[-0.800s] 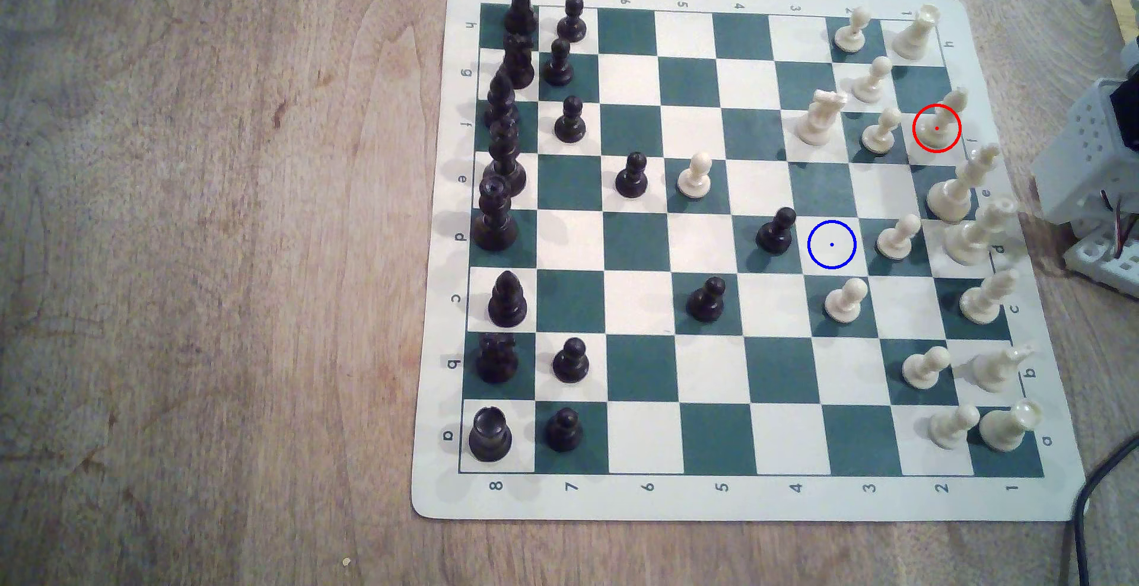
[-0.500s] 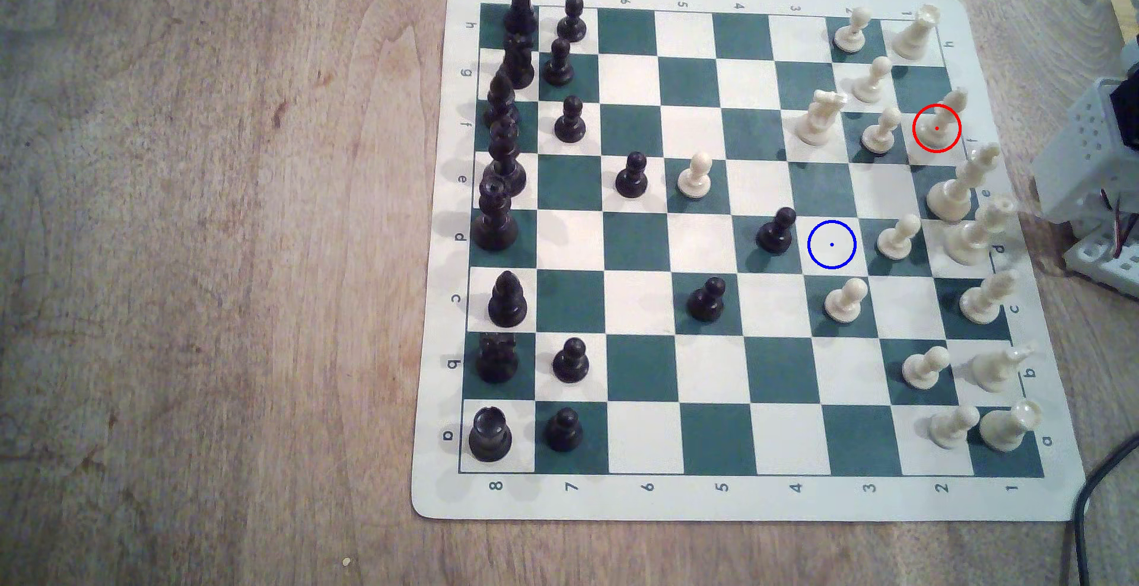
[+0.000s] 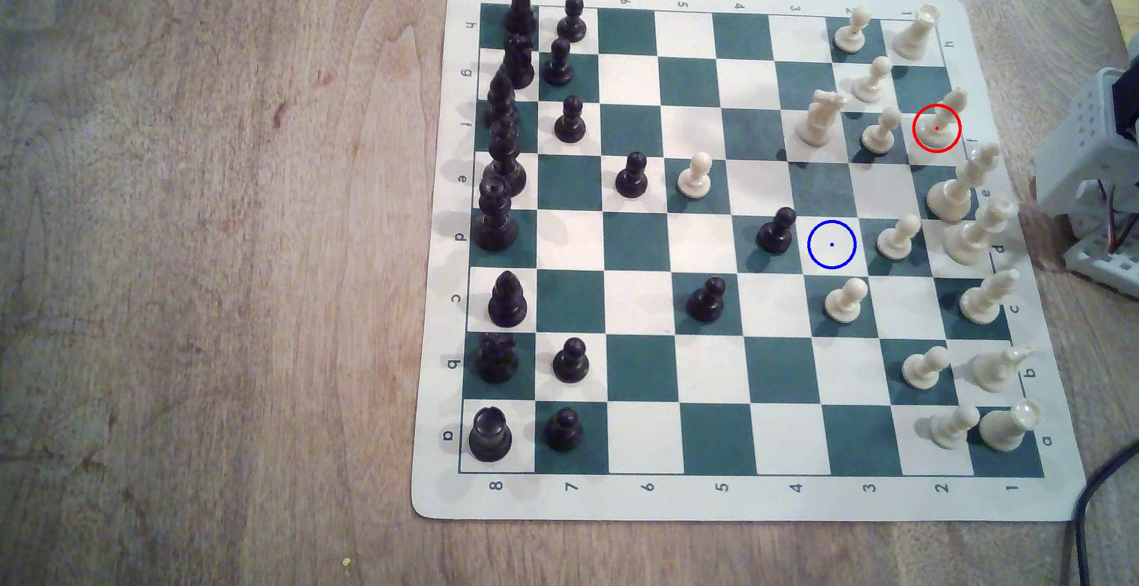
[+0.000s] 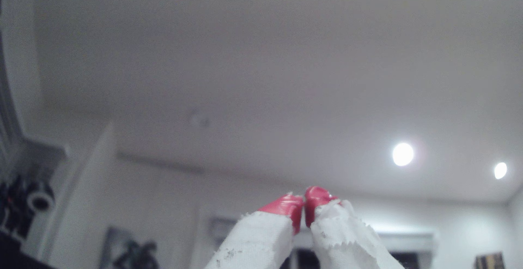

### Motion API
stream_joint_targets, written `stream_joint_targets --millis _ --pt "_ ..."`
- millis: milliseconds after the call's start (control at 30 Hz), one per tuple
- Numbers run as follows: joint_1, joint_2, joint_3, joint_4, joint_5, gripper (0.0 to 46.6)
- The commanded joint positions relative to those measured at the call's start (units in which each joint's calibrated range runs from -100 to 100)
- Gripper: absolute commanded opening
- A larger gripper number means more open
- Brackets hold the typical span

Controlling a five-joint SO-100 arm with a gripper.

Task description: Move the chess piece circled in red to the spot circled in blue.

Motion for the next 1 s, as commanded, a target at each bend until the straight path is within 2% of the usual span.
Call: stream_joint_targets --millis 0,67,133,233,300,333,400,433,467,500,600,667,767,800,900,967 --pt "3.0 0.2 -9.4 24.7 -0.3 5.4" --pt "3.6 0.2 -10.5 34.0 -0.4 4.8" --pt "3.6 0.2 -10.5 38.5 -0.4 0.2" --pt "3.6 0.2 -11.9 48.4 -1.2 0.2" --pt "4.1 0.2 -13.6 57.0 -2.8 0.2" --pt "5.6 0.2 -15.1 63.6 -5.7 0.2" --pt "6.8 0.2 -17.3 71.5 -7.4 0.4" --pt "8.3 0.2 -18.9 77.1 -7.6 1.5" --pt "11.3 0.1 -21.0 85.8 -7.9 9.6" --pt "12.3 0.1 -21.7 89.5 -8.4 12.8" --pt "12.4 0.1 -22.6 99.1 -9.0 15.2" --pt "12.0 0.1 -22.6 105.7 -9.0 13.6" --pt "11.8 0.2 -22.3 113.6 -8.9 6.2" --pt "11.8 0.4 -22.0 115.3 -8.9 5.2" --pt "12.0 0.6 -19.7 118.6 -9.5 4.2" --pt "12.8 1.8 -15.4 118.5 -11.4 5.4"
